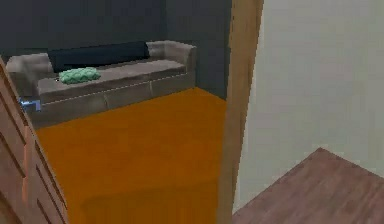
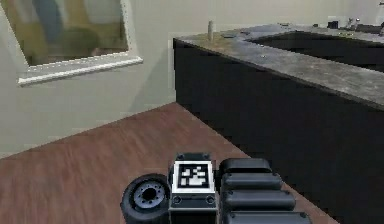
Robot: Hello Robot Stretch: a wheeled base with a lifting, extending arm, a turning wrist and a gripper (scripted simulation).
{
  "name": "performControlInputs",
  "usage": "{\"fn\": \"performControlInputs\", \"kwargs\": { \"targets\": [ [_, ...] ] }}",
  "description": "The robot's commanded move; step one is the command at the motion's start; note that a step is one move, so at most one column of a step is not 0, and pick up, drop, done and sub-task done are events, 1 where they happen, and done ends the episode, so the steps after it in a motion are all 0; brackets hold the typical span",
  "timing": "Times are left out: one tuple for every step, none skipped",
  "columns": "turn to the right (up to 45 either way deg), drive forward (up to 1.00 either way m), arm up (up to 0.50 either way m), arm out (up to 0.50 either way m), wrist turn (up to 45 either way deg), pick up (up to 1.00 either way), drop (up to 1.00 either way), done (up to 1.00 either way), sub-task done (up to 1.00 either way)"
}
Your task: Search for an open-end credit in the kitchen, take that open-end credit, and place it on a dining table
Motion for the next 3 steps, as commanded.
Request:
{"fn": "performControlInputs", "kwargs": {
  "targets": [
    [0.0, 0.50, 0.00, 0.00, 0.0, 0.00, 0.00, 0.00, 0.00],
    [-36.0, 0.00, 0.00, 0.00, 0.0, 0.00, 0.00, 0.00, 0.00],
    [0.0, 1.00, 0.00, 0.00, 0.0, 0.00, 0.00, 0.00, 0.00]
  ]
}}
